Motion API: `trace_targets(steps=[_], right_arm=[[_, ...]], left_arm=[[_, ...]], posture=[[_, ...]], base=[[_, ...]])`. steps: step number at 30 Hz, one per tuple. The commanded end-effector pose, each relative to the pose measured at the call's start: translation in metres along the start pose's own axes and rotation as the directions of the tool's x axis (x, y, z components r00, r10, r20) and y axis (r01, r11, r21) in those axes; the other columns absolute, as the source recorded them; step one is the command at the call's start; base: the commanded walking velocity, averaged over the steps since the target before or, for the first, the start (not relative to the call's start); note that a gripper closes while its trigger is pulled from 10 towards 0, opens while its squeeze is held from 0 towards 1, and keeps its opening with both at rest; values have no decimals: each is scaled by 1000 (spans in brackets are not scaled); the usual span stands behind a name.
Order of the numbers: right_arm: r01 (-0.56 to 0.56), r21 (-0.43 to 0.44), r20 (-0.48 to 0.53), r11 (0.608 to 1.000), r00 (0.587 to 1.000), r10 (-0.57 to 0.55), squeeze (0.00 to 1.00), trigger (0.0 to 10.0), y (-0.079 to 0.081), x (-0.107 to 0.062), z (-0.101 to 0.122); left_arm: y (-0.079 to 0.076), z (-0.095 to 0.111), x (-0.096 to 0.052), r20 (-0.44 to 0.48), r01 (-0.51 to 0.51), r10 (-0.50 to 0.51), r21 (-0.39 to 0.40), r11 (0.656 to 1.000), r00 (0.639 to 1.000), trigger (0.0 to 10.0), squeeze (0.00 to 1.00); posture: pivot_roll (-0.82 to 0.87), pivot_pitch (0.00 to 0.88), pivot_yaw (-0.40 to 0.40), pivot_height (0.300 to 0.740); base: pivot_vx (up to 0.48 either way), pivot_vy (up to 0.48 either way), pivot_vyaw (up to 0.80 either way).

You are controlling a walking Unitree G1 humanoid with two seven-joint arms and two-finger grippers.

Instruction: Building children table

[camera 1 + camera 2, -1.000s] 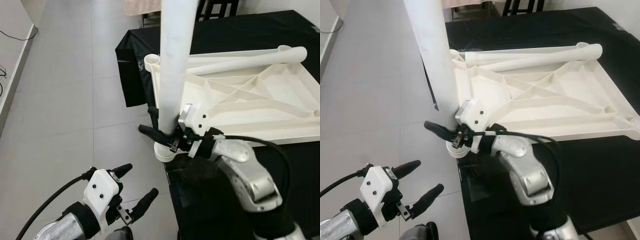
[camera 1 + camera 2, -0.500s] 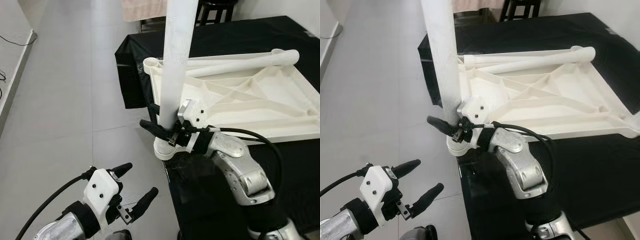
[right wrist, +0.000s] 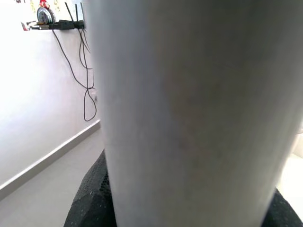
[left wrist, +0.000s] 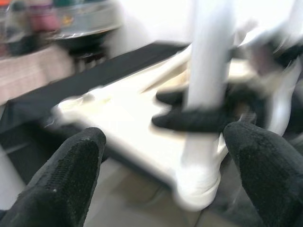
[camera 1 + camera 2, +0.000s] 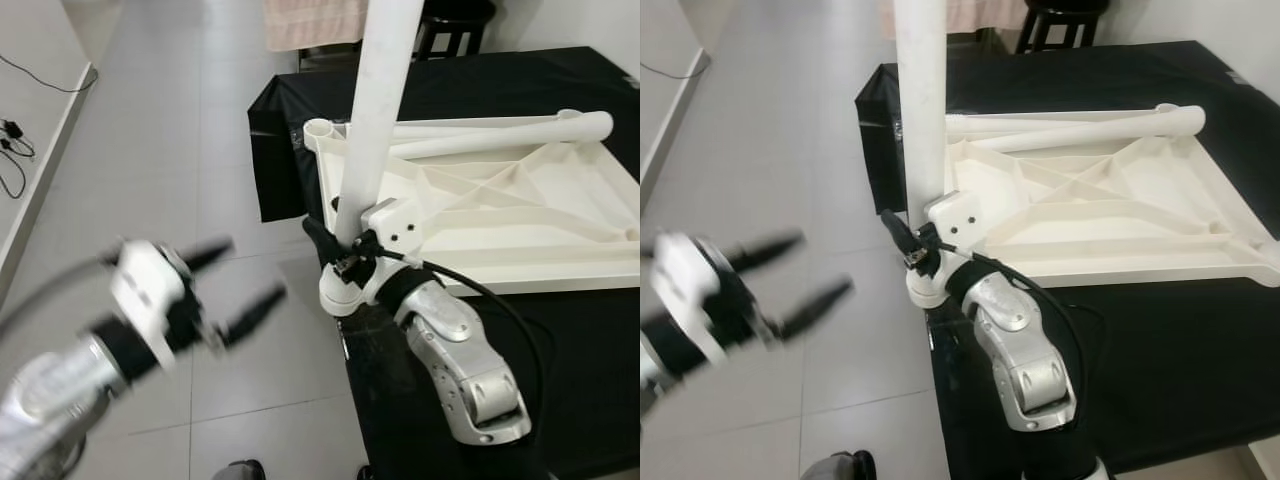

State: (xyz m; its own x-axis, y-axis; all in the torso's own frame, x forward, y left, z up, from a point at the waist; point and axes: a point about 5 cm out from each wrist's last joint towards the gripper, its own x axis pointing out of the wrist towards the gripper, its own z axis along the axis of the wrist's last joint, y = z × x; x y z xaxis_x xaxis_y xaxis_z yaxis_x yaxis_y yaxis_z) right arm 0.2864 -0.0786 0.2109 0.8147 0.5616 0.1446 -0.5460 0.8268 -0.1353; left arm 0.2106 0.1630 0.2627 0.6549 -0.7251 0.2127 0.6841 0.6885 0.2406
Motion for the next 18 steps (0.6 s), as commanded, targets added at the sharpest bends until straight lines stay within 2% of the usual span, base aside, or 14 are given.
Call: trace_targets(steps=[1, 2, 3, 4, 6, 8, 9, 11, 12, 13, 14, 15, 16, 18], right_arm=[[48, 30, -144, 998, 989, -43, 0, 10000, -4, -5, -30], [46, 26, -140, 999, 989, -42, 0, 10000, -2, -4, -29], [46, 26, -140, 999, 989, -42, 0, 10000, -2, -4, -29], [35, 24, -132, 999, 991, -32, 0, 10000, 1, -2, -28], [35, 24, -132, 999, 991, -32, 0, 10000, 1, -2, -28], [30, 19, -125, 999, 992, -27, 0, 10000, 7, -1, -25], [30, 19, -125, 999, 992, -27, 0, 10000, 7, -1, -25], [22, 17, -120, 1000, 993, -20, 0, 10000, 10, -1, -24], [12, 16, -115, 1000, 993, -10, 0, 10000, 13, 0, -23], [12, 16, -115, 1000, 993, -10, 0, 10000, 13, 0, -23], [-2, 14, -109, 1000, 994, 3, 0, 10000, 16, 0, -22], [-2, 14, -109, 1000, 994, 3, 0, 10000, 16, 0, -22], [-12, 14, -103, 1000, 995, 14, 0, 10000, 19, 0, -22], [-12, 14, -103, 1000, 995, 14, 0, 10000, 19, 0, -22]], left_arm=[[1, 6, 1, 11, 61, -61, -27, 998, 998, 10000, 290], [7, 22, 11, 68, 169, -165, -57, 984, 984, 10000, 1000], [7, 22, 11, 68, 169, -165, -57, 984, 984, 10000, 1000], [18, 37, 22, 114, 257, -248, -80, 963, 962, 10000, 1000], [18, 37, 22, 114, 257, -248, -80, 963, 962, 10000, 1000], [33, 55, 37, 151, 362, -346, -88, 928, 926, 10000, 1000], [33, 55, 37, 151, 362, -346, -88, 928, 926, 10000, 1000], [40, 60, 47, 139, 395, -383, -70, 916, 913, 10000, 1000], [47, 65, 59, 131, 421, -411, -57, 905, 902, 10000, 1000], [47, 65, 59, 131, 421, -411, -57, 905, 902, 10000, 1000], [52, 72, 72, 122, 452, -444, -47, 891, 888, 10000, 1000], [52, 72, 72, 122, 452, -444, -47, 891, 888, 10000, 1000], [57, 78, 88, 111, 464, -457, -40, 885, 882, 10000, 0], [57, 78, 88, 111, 464, -457, -40, 885, 882, 10000, 0]], posture=[[76, 200, 8, 740], [75, 194, 11, 740], [75, 194, 11, 740], [72, 185, 19, 740], [72, 185, 19, 740], [68, 176, 24, 740], [68, 176, 24, 740], [66, 174, 27, 740], [64, 170, 33, 740], [64, 170, 33, 740], [64, 165, 38, 740], [64, 165, 38, 740], [64, 163, 43, 740], [64, 163, 43, 740]], base=[[0, 0, 0], [0, 0, 0], [0, 0, 0], [0, 0, 0], [0, 0, 0], [0, 0, 0], [0, 0, 0], [0, 0, 0], [0, 0, 0], [0, 0, 0], [0, 0, 0], [0, 0, 0], [0, 0, 0], [0, 0, 0]])
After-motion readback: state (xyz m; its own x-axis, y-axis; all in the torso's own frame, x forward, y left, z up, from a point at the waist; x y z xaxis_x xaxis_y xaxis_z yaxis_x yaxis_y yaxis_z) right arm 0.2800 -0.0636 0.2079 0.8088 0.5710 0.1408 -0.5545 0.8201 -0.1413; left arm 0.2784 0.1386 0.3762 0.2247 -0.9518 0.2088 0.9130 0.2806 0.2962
